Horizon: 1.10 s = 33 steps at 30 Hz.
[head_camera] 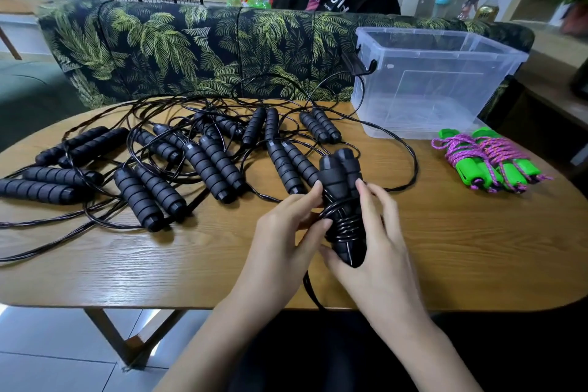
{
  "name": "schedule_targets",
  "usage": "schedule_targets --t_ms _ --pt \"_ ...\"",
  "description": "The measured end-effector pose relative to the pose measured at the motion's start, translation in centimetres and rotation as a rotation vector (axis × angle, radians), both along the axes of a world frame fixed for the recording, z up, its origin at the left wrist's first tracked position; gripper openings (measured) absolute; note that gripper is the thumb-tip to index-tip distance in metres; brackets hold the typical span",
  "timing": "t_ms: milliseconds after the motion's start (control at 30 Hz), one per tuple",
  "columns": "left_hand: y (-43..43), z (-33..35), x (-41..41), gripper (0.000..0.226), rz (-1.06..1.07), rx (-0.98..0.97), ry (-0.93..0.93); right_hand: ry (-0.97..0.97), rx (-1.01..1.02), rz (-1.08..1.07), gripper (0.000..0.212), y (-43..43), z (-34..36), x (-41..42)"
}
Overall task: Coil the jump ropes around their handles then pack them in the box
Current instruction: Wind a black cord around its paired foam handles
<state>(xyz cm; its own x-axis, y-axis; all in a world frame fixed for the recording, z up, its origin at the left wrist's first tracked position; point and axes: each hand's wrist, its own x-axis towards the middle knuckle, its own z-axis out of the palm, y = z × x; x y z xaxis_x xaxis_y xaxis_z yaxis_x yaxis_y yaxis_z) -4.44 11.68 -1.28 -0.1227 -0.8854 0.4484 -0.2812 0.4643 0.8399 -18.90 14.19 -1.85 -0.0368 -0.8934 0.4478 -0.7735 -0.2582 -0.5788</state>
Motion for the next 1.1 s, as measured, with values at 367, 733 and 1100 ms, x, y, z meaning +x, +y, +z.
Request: schedule_targets --t_ms 367,733,1100 --pt "-0.7 0.8 -0.1 0.057 0.003 0.365 0.526 -0.68 0.122 0.268 0.078 0.5 0.5 -0.1" --pt "-0.8 0.7 0.3 0.043 -0.105 0.502 0.62 -0.733 0.095 0.355 0.064 0.5 -0.3 0.4" --pt "-0.7 0.7 0.3 0.036 0.015 0.327 0.38 -0.744 0.081 0.296 0.071 0.2 -0.1 0.3"
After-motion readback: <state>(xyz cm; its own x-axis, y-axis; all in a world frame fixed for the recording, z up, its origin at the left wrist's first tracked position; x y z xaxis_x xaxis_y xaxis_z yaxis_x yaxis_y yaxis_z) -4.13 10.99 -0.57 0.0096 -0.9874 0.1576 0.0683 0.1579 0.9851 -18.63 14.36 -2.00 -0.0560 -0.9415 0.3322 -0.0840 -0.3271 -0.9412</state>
